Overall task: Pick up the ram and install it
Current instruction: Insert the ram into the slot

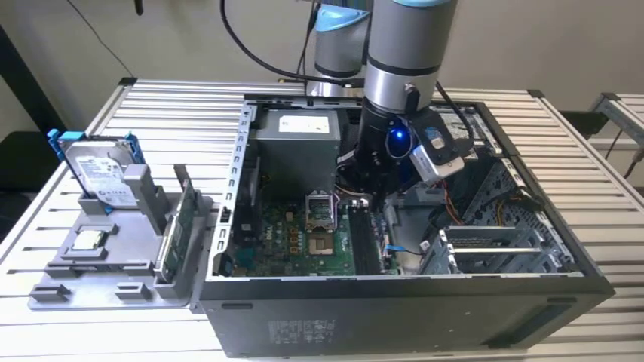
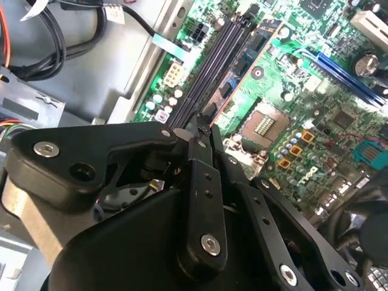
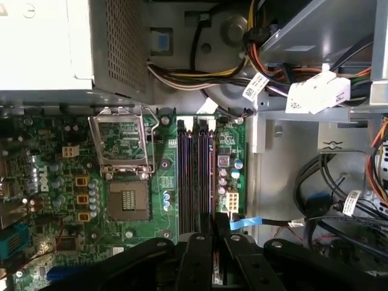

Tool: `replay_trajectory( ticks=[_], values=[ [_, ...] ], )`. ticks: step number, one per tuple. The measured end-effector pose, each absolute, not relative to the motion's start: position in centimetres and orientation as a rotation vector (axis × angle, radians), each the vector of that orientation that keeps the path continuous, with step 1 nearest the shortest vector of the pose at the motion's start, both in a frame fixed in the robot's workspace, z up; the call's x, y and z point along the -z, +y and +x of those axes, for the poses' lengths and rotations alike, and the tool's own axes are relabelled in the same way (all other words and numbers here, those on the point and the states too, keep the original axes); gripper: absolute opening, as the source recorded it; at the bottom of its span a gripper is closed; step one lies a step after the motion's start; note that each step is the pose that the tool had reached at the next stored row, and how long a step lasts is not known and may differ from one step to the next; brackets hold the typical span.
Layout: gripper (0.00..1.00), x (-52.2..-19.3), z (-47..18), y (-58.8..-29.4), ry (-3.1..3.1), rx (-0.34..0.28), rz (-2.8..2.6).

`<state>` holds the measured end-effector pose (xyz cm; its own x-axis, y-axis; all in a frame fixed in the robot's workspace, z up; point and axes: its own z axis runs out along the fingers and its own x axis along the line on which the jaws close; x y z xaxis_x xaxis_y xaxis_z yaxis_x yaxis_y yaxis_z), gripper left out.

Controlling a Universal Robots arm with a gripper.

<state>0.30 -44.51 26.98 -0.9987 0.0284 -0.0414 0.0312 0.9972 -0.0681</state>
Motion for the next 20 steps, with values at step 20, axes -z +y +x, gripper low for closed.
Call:
replay_trajectory(
  ticks=[20],
  values=[
    [0.14, -23.9, 1.0, -44.5, 3.099, 0.107, 0.046]
  ],
)
